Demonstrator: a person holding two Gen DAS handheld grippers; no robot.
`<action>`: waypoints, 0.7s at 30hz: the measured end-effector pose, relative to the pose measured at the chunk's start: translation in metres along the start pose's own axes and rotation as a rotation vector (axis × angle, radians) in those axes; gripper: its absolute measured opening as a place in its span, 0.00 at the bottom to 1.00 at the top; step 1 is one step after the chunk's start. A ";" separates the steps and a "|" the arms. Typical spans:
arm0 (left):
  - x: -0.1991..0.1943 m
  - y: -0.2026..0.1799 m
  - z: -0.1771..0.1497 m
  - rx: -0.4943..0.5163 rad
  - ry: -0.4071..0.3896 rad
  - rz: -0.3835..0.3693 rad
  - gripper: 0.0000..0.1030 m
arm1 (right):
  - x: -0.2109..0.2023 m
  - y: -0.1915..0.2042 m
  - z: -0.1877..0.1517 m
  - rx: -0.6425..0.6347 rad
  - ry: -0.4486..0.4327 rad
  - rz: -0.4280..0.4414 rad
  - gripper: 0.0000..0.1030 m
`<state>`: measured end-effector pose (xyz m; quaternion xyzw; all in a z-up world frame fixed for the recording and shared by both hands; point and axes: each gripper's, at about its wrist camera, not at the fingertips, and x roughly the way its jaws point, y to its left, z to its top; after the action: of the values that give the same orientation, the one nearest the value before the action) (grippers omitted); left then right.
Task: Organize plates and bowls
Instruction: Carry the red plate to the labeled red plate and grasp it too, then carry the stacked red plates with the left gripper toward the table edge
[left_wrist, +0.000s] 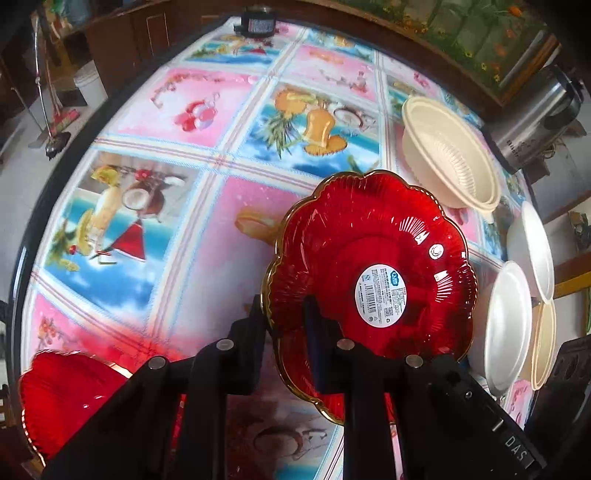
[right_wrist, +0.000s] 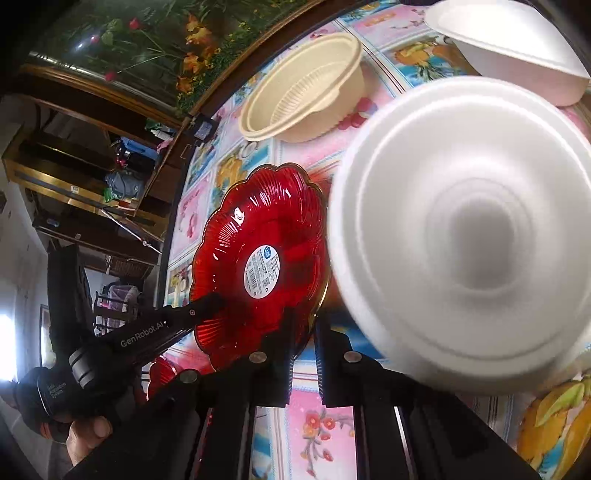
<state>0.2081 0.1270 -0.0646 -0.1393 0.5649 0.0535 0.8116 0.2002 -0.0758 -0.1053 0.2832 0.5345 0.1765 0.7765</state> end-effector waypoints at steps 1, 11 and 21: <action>-0.004 0.001 -0.004 0.001 -0.009 -0.001 0.16 | -0.003 0.002 -0.001 -0.005 -0.005 0.006 0.09; -0.086 0.038 -0.033 -0.045 -0.167 -0.035 0.16 | -0.046 0.055 -0.034 -0.149 -0.070 0.069 0.09; -0.135 0.104 -0.095 -0.149 -0.295 -0.003 0.16 | -0.063 0.120 -0.099 -0.335 -0.064 0.131 0.09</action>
<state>0.0488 0.2087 0.0133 -0.1903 0.4338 0.1138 0.8733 0.0884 0.0057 -0.0107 0.1897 0.4530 0.3043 0.8162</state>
